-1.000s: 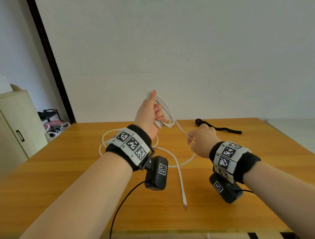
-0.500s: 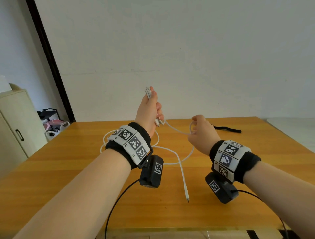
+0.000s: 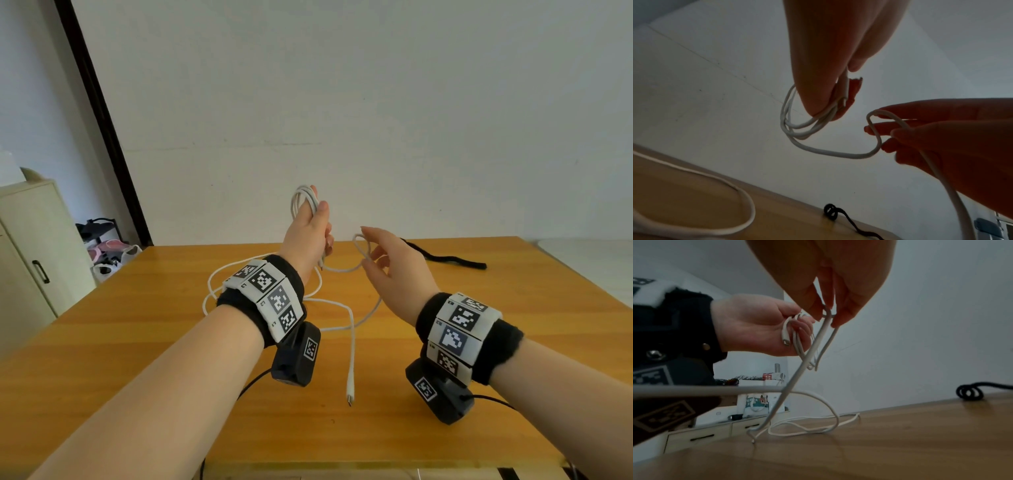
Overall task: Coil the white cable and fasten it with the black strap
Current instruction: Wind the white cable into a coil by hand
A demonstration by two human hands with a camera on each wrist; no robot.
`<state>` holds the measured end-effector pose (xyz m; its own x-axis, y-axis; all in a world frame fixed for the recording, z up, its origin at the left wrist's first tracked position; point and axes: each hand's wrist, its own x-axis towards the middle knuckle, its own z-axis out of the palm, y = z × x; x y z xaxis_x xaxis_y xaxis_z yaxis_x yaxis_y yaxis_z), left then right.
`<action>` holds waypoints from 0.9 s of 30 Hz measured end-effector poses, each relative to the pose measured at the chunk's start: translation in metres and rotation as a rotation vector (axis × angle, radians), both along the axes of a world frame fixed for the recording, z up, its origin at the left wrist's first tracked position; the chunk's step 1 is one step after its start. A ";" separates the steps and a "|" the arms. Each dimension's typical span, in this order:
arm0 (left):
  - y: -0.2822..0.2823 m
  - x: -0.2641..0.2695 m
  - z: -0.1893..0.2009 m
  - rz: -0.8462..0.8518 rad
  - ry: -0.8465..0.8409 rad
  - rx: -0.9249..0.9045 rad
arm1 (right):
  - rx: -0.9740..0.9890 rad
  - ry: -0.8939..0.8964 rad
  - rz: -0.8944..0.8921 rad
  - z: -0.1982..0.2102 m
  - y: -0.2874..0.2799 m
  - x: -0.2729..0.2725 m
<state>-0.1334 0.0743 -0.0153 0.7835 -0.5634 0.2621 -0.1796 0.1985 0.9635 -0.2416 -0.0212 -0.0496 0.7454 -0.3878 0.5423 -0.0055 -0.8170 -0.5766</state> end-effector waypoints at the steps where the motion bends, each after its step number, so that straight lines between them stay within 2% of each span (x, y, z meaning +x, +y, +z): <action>1: 0.000 0.000 0.000 0.001 0.002 0.008 | 0.036 -0.021 0.016 -0.001 0.001 0.000; 5: -0.001 0.001 -0.004 0.052 -0.105 0.111 | 0.160 -0.082 0.083 -0.002 0.002 0.003; 12: -0.001 0.003 -0.011 0.032 -0.180 0.255 | 0.250 -0.110 0.183 0.000 0.006 0.002; 17: 0.000 -0.001 -0.014 -0.018 -0.304 0.377 | 0.319 -0.113 0.219 0.003 0.006 0.003; 21: -0.003 0.001 -0.014 0.014 -0.406 0.450 | 0.324 -0.120 0.199 0.008 0.004 0.005; 27: -0.001 0.008 -0.011 0.035 -0.421 0.482 | 0.289 -0.095 0.051 0.014 -0.011 0.007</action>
<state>-0.1250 0.0730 -0.0260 0.6890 -0.6704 0.2754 -0.5606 -0.2521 0.7888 -0.2343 -0.0325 -0.0359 0.7190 -0.4993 0.4835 0.0965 -0.6173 -0.7808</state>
